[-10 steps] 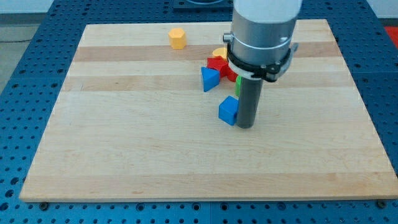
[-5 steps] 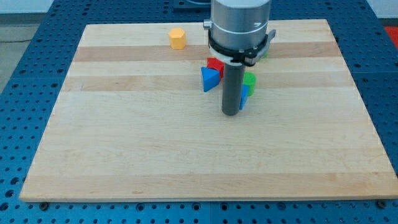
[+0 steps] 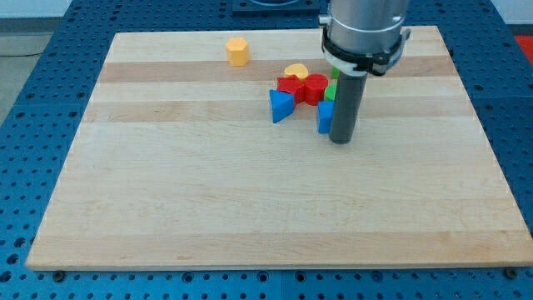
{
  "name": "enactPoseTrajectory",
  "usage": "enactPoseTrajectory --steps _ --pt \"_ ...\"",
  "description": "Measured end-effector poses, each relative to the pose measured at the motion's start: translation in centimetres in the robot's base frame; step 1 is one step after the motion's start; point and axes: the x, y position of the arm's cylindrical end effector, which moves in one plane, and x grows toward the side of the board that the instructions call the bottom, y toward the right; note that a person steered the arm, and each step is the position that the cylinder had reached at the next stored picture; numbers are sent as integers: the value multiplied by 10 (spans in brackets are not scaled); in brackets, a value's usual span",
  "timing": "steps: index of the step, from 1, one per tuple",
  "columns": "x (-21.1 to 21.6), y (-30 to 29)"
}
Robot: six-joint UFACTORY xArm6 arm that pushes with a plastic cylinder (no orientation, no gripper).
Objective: Place the blue cube to the right side of the blue triangle
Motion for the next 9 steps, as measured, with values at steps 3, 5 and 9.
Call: enactPoseTrajectory --steps 3,5,9 --pt "-11 26" --pt "-38 25" --pt "-39 75"
